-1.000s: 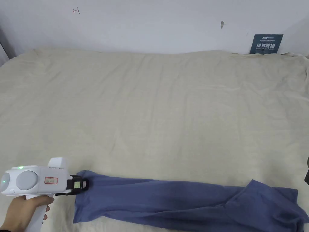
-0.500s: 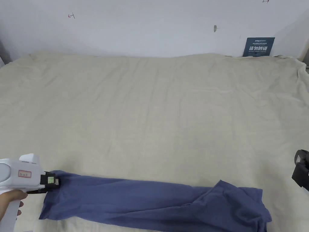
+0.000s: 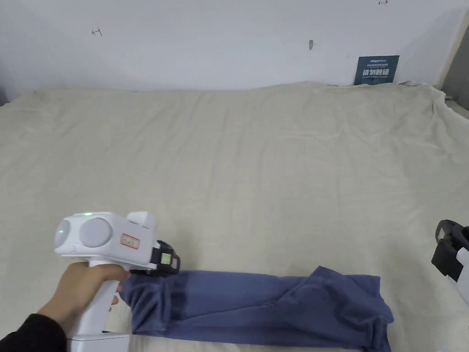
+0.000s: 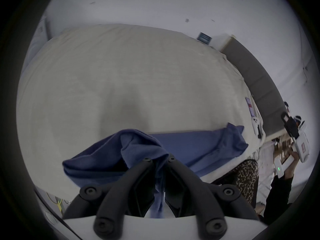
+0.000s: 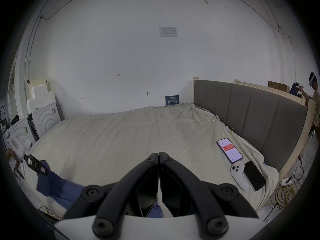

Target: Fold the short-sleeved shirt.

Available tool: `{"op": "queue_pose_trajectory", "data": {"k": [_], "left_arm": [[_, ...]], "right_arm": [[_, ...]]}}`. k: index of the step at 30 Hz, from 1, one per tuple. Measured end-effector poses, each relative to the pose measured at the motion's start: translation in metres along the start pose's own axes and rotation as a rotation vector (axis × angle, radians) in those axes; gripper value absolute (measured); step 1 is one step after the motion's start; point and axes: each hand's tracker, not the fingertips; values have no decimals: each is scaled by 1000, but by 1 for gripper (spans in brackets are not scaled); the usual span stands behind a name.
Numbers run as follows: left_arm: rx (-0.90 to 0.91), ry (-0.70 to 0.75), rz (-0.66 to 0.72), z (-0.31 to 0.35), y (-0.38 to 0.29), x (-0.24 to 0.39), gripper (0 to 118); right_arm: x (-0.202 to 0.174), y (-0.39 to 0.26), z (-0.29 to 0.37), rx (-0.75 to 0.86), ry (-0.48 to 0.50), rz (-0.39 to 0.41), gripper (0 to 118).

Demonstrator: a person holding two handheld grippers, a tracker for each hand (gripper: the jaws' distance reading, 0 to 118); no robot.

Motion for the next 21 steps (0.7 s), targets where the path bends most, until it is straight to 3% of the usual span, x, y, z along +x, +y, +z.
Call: {"op": "queue_pose_trajectory", "data": {"k": [8,18,21], "left_arm": [[-93,-68,-61,-82,9,62,5],[-161,17,-81,-151,-10,88,6],[-154,30,-82,-148,-13,91,14]], "right_arm": [[16,-2,10,3,-16,-9,0],[28,-6,15,-11,-42,-13,0],[30,-5,15,-11,-44,-14,0]]}}
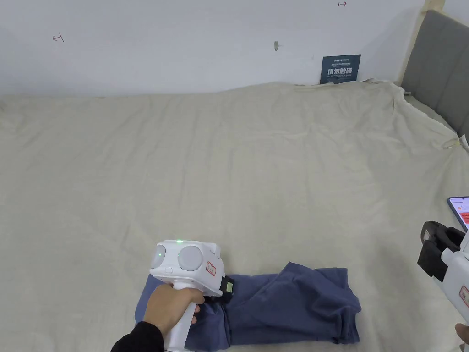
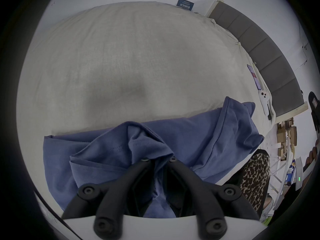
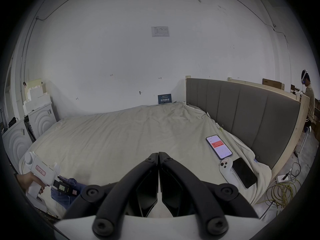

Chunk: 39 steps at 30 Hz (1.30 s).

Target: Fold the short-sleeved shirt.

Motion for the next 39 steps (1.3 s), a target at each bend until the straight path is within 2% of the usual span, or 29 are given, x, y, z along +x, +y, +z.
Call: {"op": "queue_pose_trajectory", "data": {"k": [2,4,6,7,12,17,21,22,23,24,25,26,27,28,39], "left_arm": [[19,-19,4,7,0,-1,42],[32,-51,-2,21,-1,2,81],[68,-72,-2,37,-2,2,103],[99,-84,-10,47,-3,1,108],[255,-103,-7,106,-10,-18,108],[392,-13,44,143,-26,-56,108],[495,99,101,147,-42,-86,102],[523,119,92,146,-48,-92,93],[539,121,88,142,-51,-96,77],[540,118,91,138,-56,-101,55],[542,112,106,134,-59,-106,23],[550,100,123,129,-63,-110,10],[549,93,131,122,-65,-114,3],[541,90,142,116,-67,-116,0],[417,98,73,37,-84,-90,0]], "right_arm": [[0,1,0,2,0,0,0],[-1,2,0,3,0,-2,0],[-3,3,1,7,5,-5,0],[-5,4,1,9,7,-5,0],[-12,9,2,20,24,-1,0],[-18,13,3,32,40,6,0],[-21,15,4,39,46,8,0],[-21,15,4,41,47,8,0],[-21,15,4,42,47,8,0],[-22,15,4,41,47,9,0],[-22,15,4,41,47,9,0],[-22,15,4,40,47,10,0],[-22,14,4,39,46,11,0],[-22,14,4,37,45,11,0],[-13,10,7,20,21,11,0]]}}
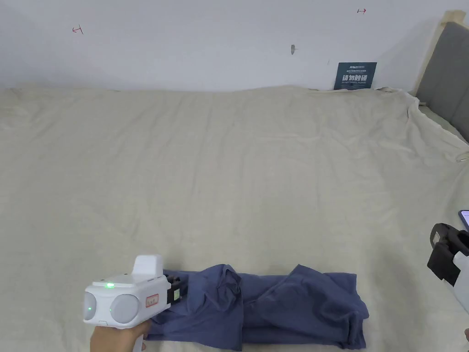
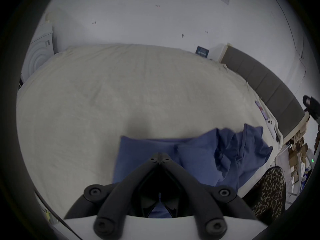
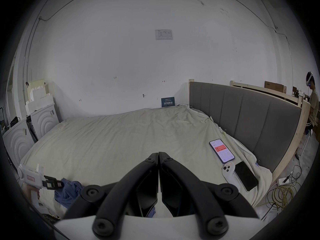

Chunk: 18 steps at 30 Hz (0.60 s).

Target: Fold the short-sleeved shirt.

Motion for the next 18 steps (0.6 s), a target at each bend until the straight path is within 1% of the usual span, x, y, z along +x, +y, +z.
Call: {"op": "queue_pose_trajectory", "data": {"k": [4,9,13,18], "left_arm": [[-36,-15,-12,-12,-12,21,0],[-22,-84,-65,-11,-18,54,0],[-24,-130,-74,-14,-22,73,0],[-38,-143,-86,-18,-27,88,0]], "right_arm": [[5,0,2,-1,-10,-1,0],[9,-2,3,-8,-17,-1,0],[13,-2,3,-9,-23,-5,0],[16,-4,3,-11,-29,-12,0]]}}
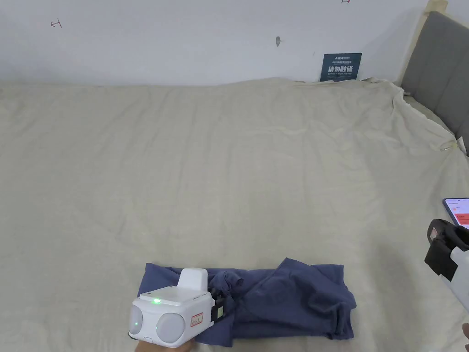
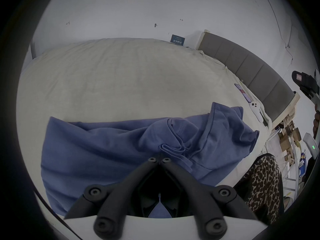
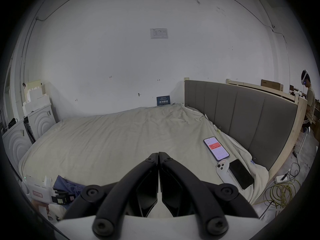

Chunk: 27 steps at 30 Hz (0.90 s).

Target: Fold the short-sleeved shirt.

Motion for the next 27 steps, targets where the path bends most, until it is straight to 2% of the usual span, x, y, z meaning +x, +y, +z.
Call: {"op": "queue_pose_trajectory", "data": {"k": [10,15,21,27], "left_arm": [[-36,-20,-1,-7,-1,1,0],[-6,-43,39,15,14,-4,0],[57,-101,124,62,46,-41,0],[34,-119,248,91,66,-107,2]], "right_arm": [[1,-2,-2,-4,-2,-8,0],[-1,-1,-2,-4,7,-2,0],[-6,7,0,13,18,7,0],[-13,9,-1,15,31,19,0]]}}
